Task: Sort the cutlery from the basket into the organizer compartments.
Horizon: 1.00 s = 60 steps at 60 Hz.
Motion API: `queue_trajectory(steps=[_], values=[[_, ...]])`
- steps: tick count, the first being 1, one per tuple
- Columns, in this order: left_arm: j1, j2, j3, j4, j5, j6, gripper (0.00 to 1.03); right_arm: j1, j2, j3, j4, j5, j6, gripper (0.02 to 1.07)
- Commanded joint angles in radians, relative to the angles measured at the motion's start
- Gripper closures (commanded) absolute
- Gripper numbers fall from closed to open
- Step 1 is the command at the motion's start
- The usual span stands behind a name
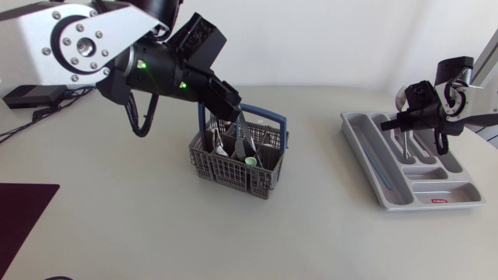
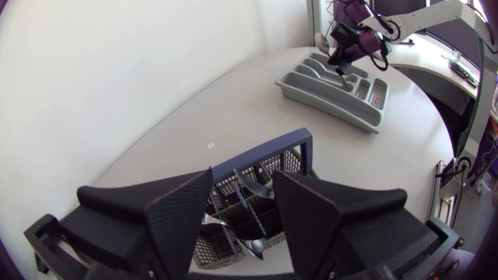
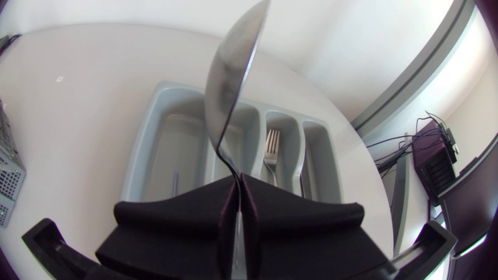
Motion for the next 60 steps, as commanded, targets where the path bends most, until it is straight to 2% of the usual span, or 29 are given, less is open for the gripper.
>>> queue_trajectory(steps=[1,13,46,54,60], values=[[0.001,-0.025,-0.029,0.013,-0.012,0.017,0.5,-0.015,0.058,0.058,0.015,0.016,0.004,1.02],[-0.007,-0.034,-0.032,0.013,-0.029,0.02,0.5,-0.012,0.164,0.127,0.011,0.056,0.025,1.02],[-0.015,-0.065,-0.055,0.011,-0.038,0.025,0.5,-0.004,0.357,0.251,-0.025,0.08,0.076,1.0],[-0.016,-0.073,-0.06,0.01,-0.044,0.025,0.5,-0.001,0.374,0.274,-0.041,0.086,0.093,0.8],[-0.018,-0.079,-0.061,0.004,-0.052,0.031,0.5,0.002,0.373,0.278,-0.042,0.085,0.094,0.71]])
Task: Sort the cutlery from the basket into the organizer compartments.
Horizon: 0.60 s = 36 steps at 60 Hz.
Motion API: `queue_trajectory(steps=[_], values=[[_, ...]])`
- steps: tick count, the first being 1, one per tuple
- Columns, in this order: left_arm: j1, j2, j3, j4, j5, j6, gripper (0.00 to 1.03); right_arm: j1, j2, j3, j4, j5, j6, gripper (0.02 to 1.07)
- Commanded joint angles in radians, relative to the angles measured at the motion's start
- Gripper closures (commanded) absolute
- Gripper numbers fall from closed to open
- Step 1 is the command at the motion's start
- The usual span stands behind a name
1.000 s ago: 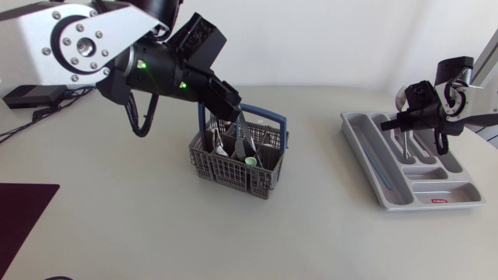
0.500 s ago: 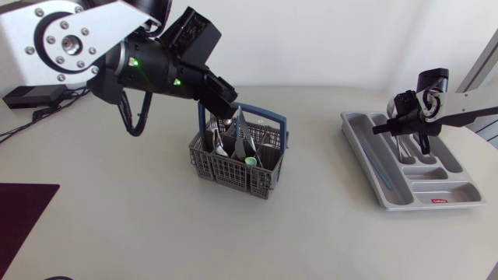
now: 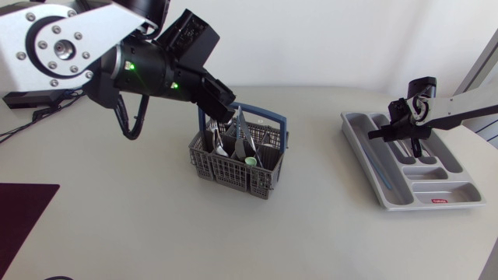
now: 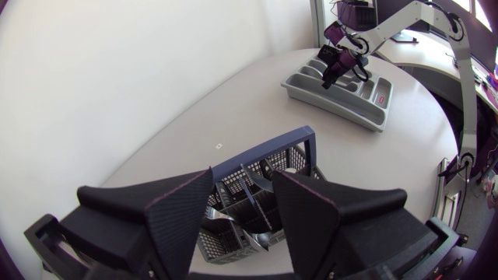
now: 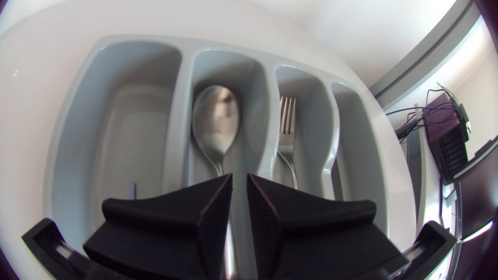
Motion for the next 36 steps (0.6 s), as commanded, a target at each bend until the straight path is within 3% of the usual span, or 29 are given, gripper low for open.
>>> queue_trajectory(steps=[1,22,36], values=[[-0.008,-0.026,-0.026,-0.003,-0.011,0.016,0.5,0.009,0.018,0.025,-0.01,0.006,0.03,0.69],[-0.036,-0.051,-0.067,-0.011,-0.047,0.071,0.49,0.009,-0.19,-0.11,-0.001,-0.036,0.021,0.32],[-0.077,-0.085,-0.152,-0.002,-0.047,0.143,0.49,0.018,-0.445,-0.306,0.008,-0.163,-0.022,0.2]])
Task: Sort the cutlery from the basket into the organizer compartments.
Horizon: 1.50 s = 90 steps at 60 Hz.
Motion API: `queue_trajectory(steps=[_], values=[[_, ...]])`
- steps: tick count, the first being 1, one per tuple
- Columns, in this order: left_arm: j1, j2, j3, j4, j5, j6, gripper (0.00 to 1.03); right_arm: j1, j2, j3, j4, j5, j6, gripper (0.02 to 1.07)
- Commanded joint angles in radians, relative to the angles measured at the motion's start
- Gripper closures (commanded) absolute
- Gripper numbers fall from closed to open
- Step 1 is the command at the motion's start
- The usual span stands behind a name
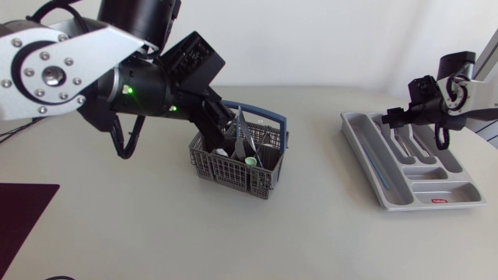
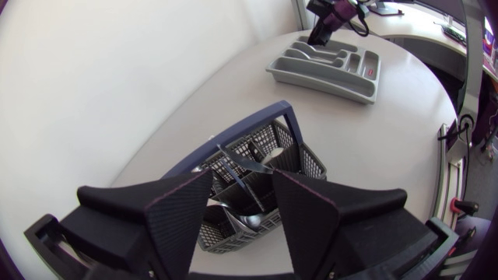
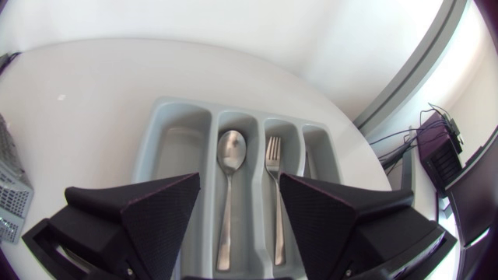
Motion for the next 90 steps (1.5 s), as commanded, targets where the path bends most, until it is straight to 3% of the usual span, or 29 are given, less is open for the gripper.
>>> queue_trajectory(steps=[1,20,39,56,75,90], values=[[-0.022,-0.025,-0.062,0.007,-0.007,0.059,0.49,0.017,-0.102,-0.108,0.009,-0.041,-0.022,0.19],[-0.03,-0.051,-0.204,0.108,-0.002,0.189,0.49,0.067,-0.415,-0.38,0.001,-0.181,-0.08,0.12],[-0.022,0.015,-0.28,0.252,0.015,0.263,0.49,0.204,-0.6,-0.516,-0.051,-0.185,-0.083,0.12],[-0.005,0.073,-0.296,0.321,0.082,0.305,0.5,0.311,-0.616,-0.568,-0.048,-0.145,-0.071,0.11],[0.022,0.151,-0.26,0.349,0.144,0.351,0.7,0.36,-0.577,-0.582,-0.021,-0.121,-0.065,0.11],[0.033,0.179,-0.247,0.375,0.178,0.357,0.75,0.391,-0.544,-0.582,-0.001,-0.098,-0.065,0.11]])
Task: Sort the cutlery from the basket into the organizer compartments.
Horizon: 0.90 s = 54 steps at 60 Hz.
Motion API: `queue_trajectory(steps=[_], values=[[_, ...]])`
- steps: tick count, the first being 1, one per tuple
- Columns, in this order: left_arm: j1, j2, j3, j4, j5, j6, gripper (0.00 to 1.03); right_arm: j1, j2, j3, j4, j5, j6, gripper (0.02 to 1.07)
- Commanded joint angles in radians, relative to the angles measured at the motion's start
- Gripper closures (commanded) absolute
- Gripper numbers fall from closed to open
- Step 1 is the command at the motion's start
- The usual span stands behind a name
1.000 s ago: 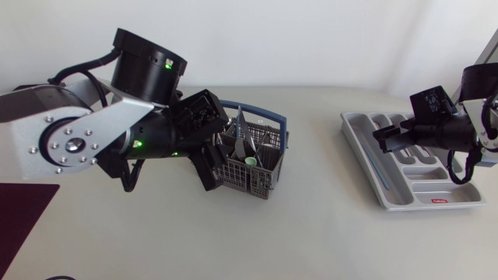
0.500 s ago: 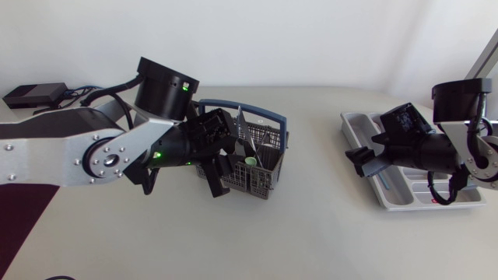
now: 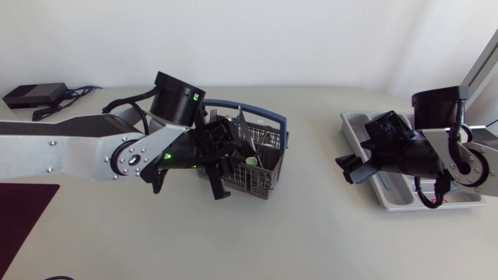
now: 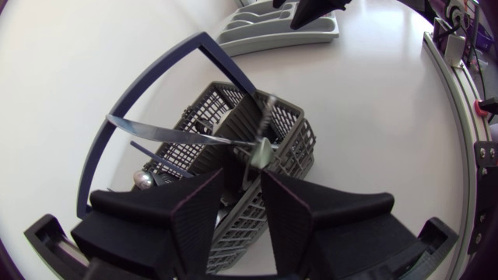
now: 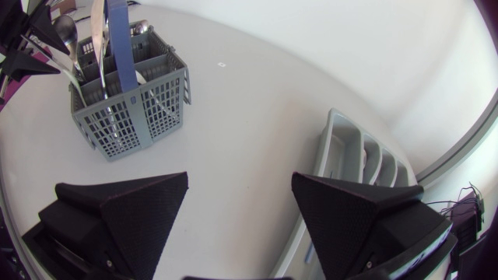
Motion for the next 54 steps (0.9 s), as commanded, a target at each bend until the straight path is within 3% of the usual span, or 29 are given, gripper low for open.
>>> queue_trajectory(steps=[1,13,20,37,54], values=[[0.008,0.024,0.024,0.011,0.018,0.025,0.75,0.017,0.021,-0.02,0.014,0.012,0.002,0.11],[0.008,0.029,0.035,0.011,0.032,0.023,0.84,0.029,0.029,-0.02,0.017,0.021,0.006,0.11],[0.006,0.027,0.041,0.016,0.035,0.02,1.0,0.038,0.029,-0.02,0.015,0.026,0.006,0.11],[0.02,-0.056,0.069,-0.016,0.068,-0.029,1.0,0.068,-0.005,-0.018,-0.014,0.041,0.006,0.11],[0.008,-0.218,0.138,-0.154,0.086,-0.09,1.0,0.132,-0.088,-0.003,-0.086,0.047,0.016,0.1]])
